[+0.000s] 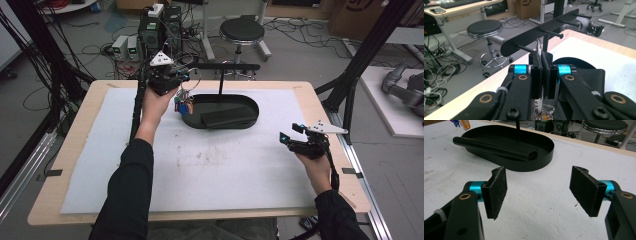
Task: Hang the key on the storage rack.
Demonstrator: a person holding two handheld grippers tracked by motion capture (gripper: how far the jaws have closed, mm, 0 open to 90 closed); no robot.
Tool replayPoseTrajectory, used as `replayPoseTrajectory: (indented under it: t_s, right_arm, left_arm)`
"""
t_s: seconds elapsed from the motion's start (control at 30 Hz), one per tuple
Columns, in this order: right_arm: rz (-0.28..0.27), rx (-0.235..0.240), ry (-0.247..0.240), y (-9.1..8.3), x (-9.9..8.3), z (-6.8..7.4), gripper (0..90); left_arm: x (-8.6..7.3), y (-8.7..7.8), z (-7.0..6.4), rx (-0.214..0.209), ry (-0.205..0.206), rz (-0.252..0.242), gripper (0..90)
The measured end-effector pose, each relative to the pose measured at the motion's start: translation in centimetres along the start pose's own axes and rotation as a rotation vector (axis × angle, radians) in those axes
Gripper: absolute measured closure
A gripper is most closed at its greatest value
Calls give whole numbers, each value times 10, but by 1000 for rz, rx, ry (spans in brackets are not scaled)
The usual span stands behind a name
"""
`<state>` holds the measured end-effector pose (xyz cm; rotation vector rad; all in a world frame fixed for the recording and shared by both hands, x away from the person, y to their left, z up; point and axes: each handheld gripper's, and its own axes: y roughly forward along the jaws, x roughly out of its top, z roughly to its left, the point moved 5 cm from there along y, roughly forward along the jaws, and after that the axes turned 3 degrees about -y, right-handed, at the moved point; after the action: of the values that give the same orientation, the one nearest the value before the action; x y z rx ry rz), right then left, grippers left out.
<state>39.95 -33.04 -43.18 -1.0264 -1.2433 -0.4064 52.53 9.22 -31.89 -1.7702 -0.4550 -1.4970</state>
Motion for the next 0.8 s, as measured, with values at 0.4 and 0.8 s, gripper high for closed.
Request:
replayPoseTrajectory:
  t_s: [0.4,0.8]
  right_arm:
    - [0,1,2,0,0,0,308]
    - [0,3,-2,-2,0,1,308]
  left_arm:
    - [-13,11,9,17,-47,0,863]
    - [-23,14,11,51,-39,35,840]
